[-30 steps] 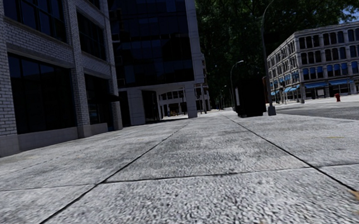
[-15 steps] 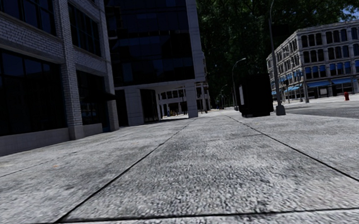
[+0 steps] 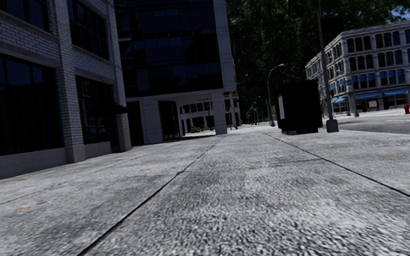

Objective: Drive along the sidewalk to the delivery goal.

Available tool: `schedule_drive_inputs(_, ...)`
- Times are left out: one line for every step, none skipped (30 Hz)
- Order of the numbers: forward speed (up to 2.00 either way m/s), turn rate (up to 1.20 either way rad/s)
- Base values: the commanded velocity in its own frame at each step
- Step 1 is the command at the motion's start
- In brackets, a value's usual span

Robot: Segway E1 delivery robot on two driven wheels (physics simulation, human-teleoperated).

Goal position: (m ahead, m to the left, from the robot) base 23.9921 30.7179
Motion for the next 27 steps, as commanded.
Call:
schedule_drive_inputs(2.0, 0.0)
schedule_drive_inputs(2.0, 0.0)
schedule_drive_inputs(2.0, 0.0)
schedule_drive_inputs(2.0, 0.0)
schedule_drive_inputs(2.0, 0.0)
schedule_drive_inputs(2.0, 0.0)
schedule_drive_inputs(2.0, 0.0)
schedule_drive_inputs(2.0, 0.0)
schedule_drive_inputs(2.0, 0.0)
schedule_drive_inputs(2.0, 0.0)
schedule_drive_inputs(2.0, 0.0)
schedule_drive_inputs(2.0, 0.0)
schedule_drive_inputs(2.0, 0.0)
schedule_drive_inputs(2.0, 0.0)
schedule_drive_inputs(2.0, 0.0)
schedule_drive_inputs(2.0, 0.0)
schedule_drive_inputs(2.0, 0.0)
schedule_drive_inputs(2.0, 0.0)
schedule_drive_inputs(2.0, 0.0)
schedule_drive_inputs(2.0, 0.0)
schedule_drive_inputs(2.0, 0.0)
schedule_drive_inputs(2.0, 0.0)
schedule_drive_inputs(2.0, 0.0)
schedule_drive_inputs(2.0, 0.0)
schedule_drive_inputs(2.0, 0.0)
schedule_drive_inputs(2.0, 0.0)
schedule_drive_inputs(2.0, 0.0)
